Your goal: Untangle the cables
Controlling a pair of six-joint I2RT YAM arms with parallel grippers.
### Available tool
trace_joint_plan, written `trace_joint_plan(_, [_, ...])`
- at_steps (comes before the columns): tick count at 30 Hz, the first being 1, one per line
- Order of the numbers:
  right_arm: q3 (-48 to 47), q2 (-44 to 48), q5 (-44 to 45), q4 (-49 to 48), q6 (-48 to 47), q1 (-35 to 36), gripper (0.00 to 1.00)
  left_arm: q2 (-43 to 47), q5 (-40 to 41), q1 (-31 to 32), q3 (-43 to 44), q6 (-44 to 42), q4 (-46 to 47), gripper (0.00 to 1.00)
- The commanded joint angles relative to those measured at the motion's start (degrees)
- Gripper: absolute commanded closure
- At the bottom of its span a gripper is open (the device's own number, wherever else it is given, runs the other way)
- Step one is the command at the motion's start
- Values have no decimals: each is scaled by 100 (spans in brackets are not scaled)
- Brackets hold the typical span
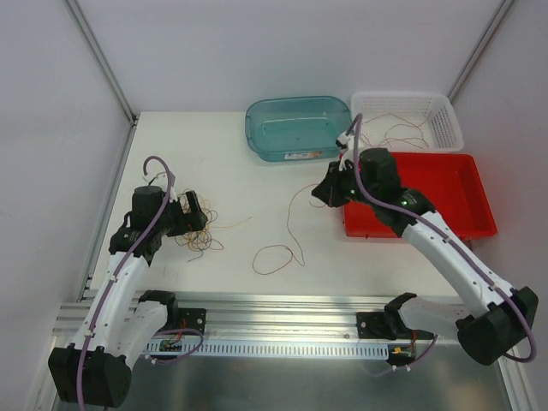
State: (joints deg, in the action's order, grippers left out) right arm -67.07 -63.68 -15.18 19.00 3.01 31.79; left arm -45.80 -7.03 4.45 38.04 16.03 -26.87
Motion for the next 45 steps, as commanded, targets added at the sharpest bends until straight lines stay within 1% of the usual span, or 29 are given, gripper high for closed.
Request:
trace_joint_plan(1, [614,-187,33,-336,-45,125,99,-8,0,-5,19,-30,332,1])
trace_joint_plan(6, [1248,-1127,77,-266,-274,582,99,-25,-369,-5,-34,40,367,1])
trace_joint_plan(9, [1371,-1636,41,-380,-274,854,96,-43,-475,-5,-42,31,384,1])
trace_joint_plan(10, [1363,-1752,68,-380,-274,986,92,-60,-484,3,-42,32,393,1])
trace_joint_plan(12, [1328,-1989,138,-345,-274,1127,89,-78,-475,-5,-51,23,393,1])
trace_joint_plan(13, [1276,-2190,190,-336,-431,1249,84,-104,-466,3,-34,14,402,1])
trace_joint_plan(15, [1214,-2385,243,-275,-467,1364,80,-148,-458,3,-42,-4,411,1])
trace_joint_plan(16, [1144,-2542,374,-257,-476,1469,75,-201,-457,3,-34,-4,411,1])
trace_joint_plan(17, [1109,-2605,471,-222,-502,1523,72,-227,-475,3,-34,-4,402,1])
trace_joint_plan(18, [1091,-2649,550,-204,-503,1567,70,-236,-475,3,-16,-4,411,1])
trace_joint_plan(19, [1064,-2702,699,-195,-494,1628,64,-271,-484,3,-25,-4,402,1])
trace_joint_plan(20, [1047,-2746,779,-195,-468,1655,61,-280,-501,3,-25,-4,402,1])
trace_joint_plan(24, [1003,-2746,1192,-125,-424,1751,50,-315,-475,3,-25,-21,402,1])
trace_joint_plan(25, [994,-2729,1323,-90,-424,1769,48,-350,-475,3,-8,-21,402,1])
trace_joint_plan(26, [950,-2676,1351,-29,-432,1787,47,-359,-466,3,-16,-21,411,1])
trace_joint_plan(29, [880,-2536,1351,112,-459,1804,38,-386,-449,3,-7,-21,411,1])
trace_joint_plan(30, [836,-2501,1360,147,-441,1830,32,-386,-457,-5,1,-30,402,1])
trace_joint_plan(32, [775,-2439,1403,244,-415,1857,26,-394,-431,3,-7,-30,402,1])
trace_joint_plan(33, [748,-2404,1421,235,-389,1866,19,-394,-414,-5,-7,-30,411,1])
trace_joint_plan(36, [599,-2534,1317,191,-327,1883,8,-403,-405,3,-7,-39,411,1])
trace_joint_plan(38, [485,-2701,1272,218,-362,1918,3,-403,-387,3,-7,-39,402,1])
trace_joint_plan(41, [282,-3018,1228,235,-528,2032,2,-394,-352,3,-16,-48,411,1])
trace_joint_plan(45, [71,-3414,1237,288,-757,2226,4,-377,-264,-5,-16,-65,402,1])
